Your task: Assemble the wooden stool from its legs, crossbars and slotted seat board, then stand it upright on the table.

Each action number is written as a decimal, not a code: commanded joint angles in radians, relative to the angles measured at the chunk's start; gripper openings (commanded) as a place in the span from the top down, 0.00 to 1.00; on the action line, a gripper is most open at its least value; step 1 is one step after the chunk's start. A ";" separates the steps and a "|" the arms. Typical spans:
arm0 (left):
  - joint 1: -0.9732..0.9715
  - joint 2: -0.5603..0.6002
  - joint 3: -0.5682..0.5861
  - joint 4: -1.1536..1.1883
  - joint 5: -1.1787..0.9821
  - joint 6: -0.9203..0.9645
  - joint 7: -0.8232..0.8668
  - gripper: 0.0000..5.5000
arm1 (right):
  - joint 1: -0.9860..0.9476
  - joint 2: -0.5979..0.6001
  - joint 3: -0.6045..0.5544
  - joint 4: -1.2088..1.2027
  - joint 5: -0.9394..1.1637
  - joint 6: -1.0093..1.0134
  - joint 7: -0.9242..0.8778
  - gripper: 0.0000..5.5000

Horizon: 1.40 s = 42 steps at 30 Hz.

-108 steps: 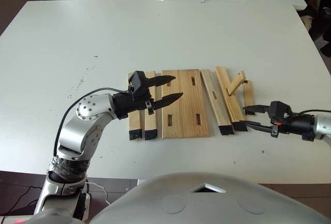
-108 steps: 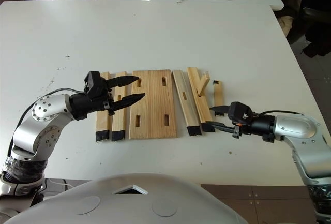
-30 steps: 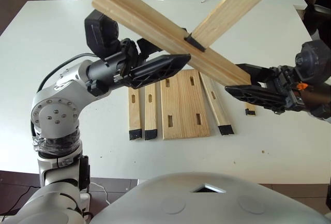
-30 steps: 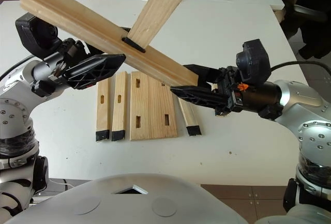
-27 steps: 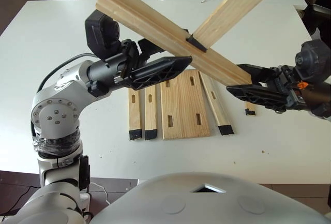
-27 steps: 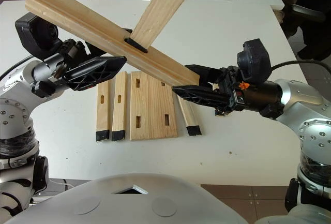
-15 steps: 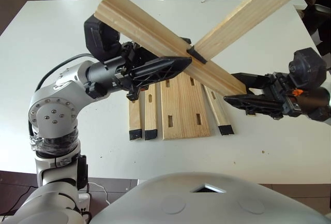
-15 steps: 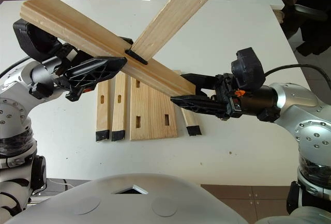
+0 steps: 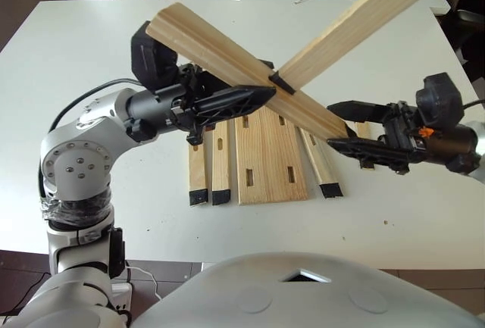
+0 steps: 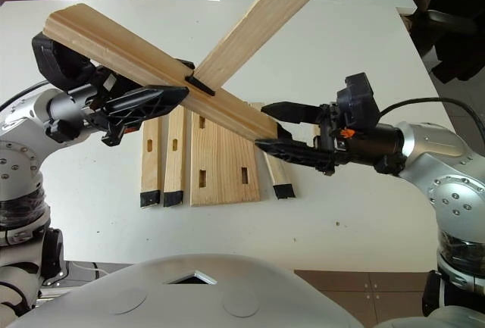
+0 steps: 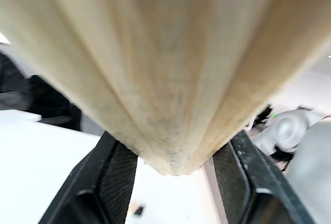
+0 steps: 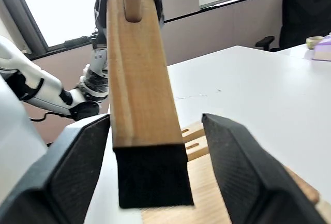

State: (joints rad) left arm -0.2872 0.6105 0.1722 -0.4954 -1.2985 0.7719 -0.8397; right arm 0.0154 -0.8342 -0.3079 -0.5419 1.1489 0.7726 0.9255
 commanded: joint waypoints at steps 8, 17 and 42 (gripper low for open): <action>0.255 0.259 0.117 -0.153 0.298 -0.128 -0.276 0.63 | 0.224 0.040 -0.272 0.130 -0.104 -0.078 0.001 0.42; 0.389 0.254 -0.002 -0.038 0.626 -0.406 -0.414 0.63 | 0.284 0.107 -0.228 0.067 -0.163 -0.121 -0.035 0.42; 0.424 0.351 0.014 -0.091 0.557 -0.409 -0.411 0.63 | 0.307 0.142 -0.190 0.018 -0.218 -0.156 -0.097 0.42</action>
State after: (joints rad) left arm 0.1444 0.9375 0.1805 -0.5794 -0.7337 0.3389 -1.2527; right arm 0.3109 -0.7000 -0.4917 -0.5052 0.9372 0.6264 0.8396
